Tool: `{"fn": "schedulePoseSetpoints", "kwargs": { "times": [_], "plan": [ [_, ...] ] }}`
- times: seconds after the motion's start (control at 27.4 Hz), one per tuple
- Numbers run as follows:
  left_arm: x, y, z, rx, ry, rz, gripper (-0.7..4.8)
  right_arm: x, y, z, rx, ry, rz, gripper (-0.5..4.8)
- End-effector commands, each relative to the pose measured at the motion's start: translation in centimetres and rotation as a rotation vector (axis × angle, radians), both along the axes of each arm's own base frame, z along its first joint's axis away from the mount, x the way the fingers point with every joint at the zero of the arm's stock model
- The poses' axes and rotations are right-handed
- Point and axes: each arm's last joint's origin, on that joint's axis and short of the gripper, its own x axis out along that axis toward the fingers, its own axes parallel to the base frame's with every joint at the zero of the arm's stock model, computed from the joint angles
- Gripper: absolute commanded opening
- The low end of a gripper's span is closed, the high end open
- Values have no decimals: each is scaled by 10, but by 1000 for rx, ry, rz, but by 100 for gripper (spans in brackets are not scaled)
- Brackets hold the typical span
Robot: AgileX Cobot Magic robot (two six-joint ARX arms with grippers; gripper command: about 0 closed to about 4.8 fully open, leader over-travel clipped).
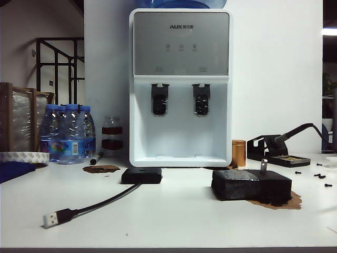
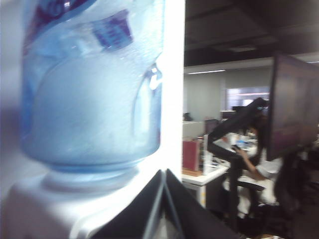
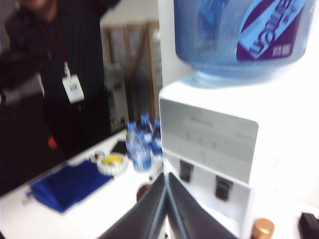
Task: Take the USB flash drive out of the black sponge and insert it into the slot on top of the black USB adpator box.
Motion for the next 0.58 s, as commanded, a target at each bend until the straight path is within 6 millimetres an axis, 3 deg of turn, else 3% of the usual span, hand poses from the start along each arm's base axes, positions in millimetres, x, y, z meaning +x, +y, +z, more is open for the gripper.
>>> {"fn": "schedulePoseSetpoints", "kwargs": {
  "times": [0.04, 0.15, 0.22, 0.29, 0.44, 0.58],
  "plan": [
    [7, -5, 10, 17, -36, -91, -5, 16, 3, -13, -80, 113, 19, 9],
    [12, -11, 15, 28, -43, -136, -5, 26, 6, -24, -118, 158, 42, 61],
    [18, -21, 23, 31, -44, -201, -5, 32, 7, -35, -134, 183, 49, 149],
    [22, -30, 28, 34, -36, -237, -5, 34, 7, -40, -136, 200, 50, 179],
    [29, -50, 27, 54, -4, -336, -5, 37, 8, -41, -129, 187, 48, 314],
    [35, -64, 18, 79, 43, -413, -5, 40, 8, -37, -60, 125, 29, 347]
  ]
}}
